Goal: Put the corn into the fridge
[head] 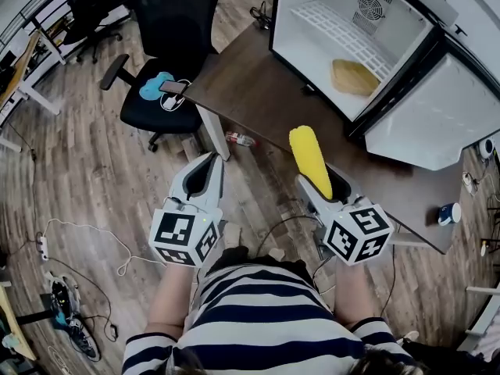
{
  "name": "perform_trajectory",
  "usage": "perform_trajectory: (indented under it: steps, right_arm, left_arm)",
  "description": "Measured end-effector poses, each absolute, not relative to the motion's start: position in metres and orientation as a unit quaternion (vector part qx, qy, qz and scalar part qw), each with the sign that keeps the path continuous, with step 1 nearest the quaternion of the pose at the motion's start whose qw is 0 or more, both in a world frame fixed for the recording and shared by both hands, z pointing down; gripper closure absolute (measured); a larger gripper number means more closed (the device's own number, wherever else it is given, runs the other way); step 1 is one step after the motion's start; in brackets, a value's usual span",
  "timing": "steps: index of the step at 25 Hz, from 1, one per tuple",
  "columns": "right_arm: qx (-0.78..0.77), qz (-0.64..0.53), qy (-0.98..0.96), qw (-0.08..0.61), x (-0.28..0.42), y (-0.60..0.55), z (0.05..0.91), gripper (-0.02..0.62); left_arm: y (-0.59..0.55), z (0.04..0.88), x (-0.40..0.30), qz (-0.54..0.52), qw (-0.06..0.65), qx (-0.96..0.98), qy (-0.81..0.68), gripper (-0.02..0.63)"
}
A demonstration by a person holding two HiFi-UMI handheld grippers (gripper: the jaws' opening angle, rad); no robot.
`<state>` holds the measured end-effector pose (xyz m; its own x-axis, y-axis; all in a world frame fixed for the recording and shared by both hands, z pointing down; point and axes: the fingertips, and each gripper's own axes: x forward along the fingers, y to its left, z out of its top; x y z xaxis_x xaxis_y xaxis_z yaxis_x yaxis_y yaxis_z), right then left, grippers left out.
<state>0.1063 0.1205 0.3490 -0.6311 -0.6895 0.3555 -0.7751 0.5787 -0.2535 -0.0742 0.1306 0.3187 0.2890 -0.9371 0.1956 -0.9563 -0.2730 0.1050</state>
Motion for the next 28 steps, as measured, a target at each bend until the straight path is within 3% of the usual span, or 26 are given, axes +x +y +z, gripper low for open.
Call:
perform_trajectory:
  steps: [15, 28]
  right_arm:
    - [0.433, 0.193, -0.873, 0.116, 0.012, 0.07, 0.349, 0.351]
    - [0.452, 0.192, -0.863, 0.117, -0.003, 0.03, 0.347, 0.351]
  left_arm:
    - [0.065, 0.319, -0.16, 0.058, 0.075, 0.819, -0.566, 0.606]
    - [0.02, 0.327, -0.17, 0.08, 0.07, 0.835, -0.54, 0.606]
